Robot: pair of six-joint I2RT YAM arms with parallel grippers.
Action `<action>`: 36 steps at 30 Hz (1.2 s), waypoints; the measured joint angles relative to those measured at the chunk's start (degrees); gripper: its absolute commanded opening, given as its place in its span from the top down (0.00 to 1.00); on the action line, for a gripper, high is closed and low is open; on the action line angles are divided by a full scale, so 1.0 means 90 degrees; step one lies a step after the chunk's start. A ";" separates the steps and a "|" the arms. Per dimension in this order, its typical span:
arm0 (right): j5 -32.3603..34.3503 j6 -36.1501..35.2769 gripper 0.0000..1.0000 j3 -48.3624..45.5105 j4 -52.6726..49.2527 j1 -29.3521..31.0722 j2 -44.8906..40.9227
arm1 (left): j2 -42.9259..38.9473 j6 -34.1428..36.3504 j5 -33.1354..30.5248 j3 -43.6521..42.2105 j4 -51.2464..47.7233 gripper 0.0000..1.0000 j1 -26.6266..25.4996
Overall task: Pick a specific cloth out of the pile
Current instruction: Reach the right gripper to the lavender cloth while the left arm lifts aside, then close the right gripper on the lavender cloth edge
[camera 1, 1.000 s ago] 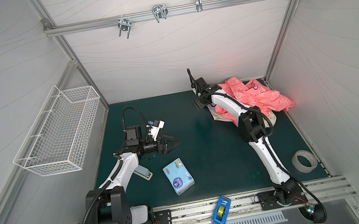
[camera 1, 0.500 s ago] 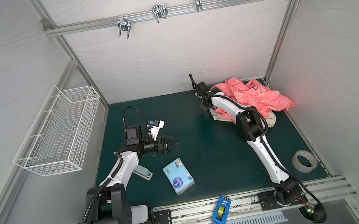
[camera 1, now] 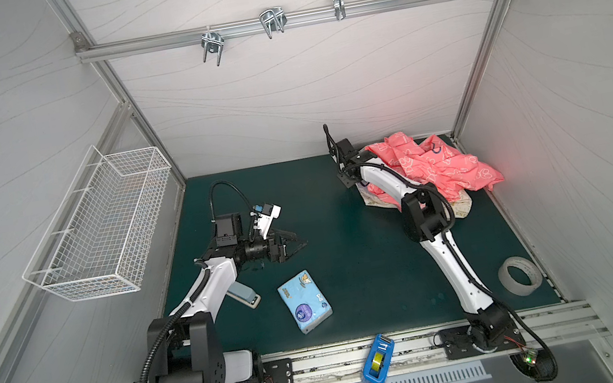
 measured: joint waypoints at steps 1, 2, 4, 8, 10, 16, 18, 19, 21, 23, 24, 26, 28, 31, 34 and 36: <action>0.0010 0.0000 0.70 0.0000 0.0017 -0.0002 0.0012 | 0.0000 0.0000 0.0000 0.0000 0.0000 0.09 0.0000; 0.0012 -0.0017 0.72 0.0000 0.0024 -0.0005 0.0019 | 0.0002 0.0000 0.0000 0.0000 0.0000 0.09 0.0000; 0.0027 -0.0032 0.75 0.0000 0.0041 -0.0010 0.0029 | 0.0015 0.0000 0.0000 0.0000 0.0000 0.09 0.0000; 0.0068 -0.0036 0.85 0.0000 0.0075 -0.0039 0.0029 | 0.0049 0.0000 0.0000 0.0000 0.0000 0.09 0.0000; 0.0095 -0.0049 0.91 0.0000 0.0090 -0.0056 0.0029 | 0.0061 0.0000 0.0000 0.0000 0.0002 0.09 0.0000; 0.0143 -0.0029 1.00 0.0000 0.0158 -0.0090 0.0029 | 0.0087 0.0000 0.0000 0.0002 0.0000 0.09 0.0000; 0.0148 -0.0029 1.00 0.0000 0.0158 -0.0092 0.0029 | 0.0087 0.0000 0.0000 0.0002 0.0000 0.09 0.0000; 0.0151 -0.0032 1.00 0.0000 0.0158 -0.0092 0.0029 | 0.0087 0.0000 0.0000 0.0002 0.0000 0.09 0.0000; 0.0151 -0.0029 1.00 0.0000 0.0160 -0.0092 0.0024 | 0.0087 0.0000 0.0000 0.0002 0.0000 0.09 0.0000; 0.0151 -0.0027 1.00 -0.0005 0.0160 -0.0090 0.0010 | 0.0087 0.0000 0.0000 0.0002 0.0000 0.09 0.0000; 0.0148 -0.0022 1.00 -0.0029 0.0165 -0.0090 -0.0017 | 0.0087 0.0000 0.0000 0.0002 0.0000 0.09 0.0000; 0.0136 0.0002 1.00 -0.0158 0.0189 -0.0092 -0.0151 | 0.0087 0.0000 0.0000 0.0002 0.0000 0.09 0.0000; 0.0104 0.0036 1.00 -0.0321 0.0216 -0.0092 -0.0359 | 0.0087 0.0000 0.0000 0.0002 0.0000 0.09 0.0000; 0.0010 0.0104 1.00 -0.0495 0.0267 -0.0104 -0.0733 | 0.0078 0.0000 0.0000 0.0002 0.0000 0.09 0.0000; -0.0066 0.0250 1.00 -0.0646 0.0299 -0.0134 -0.1212 | 0.0032 0.0000 0.0000 0.0002 -0.0002 0.09 0.0000; -0.0114 0.0313 1.00 -0.0743 0.0330 -0.0163 -0.1511 | -0.0019 0.0000 0.0000 0.0002 0.0000 0.09 0.0000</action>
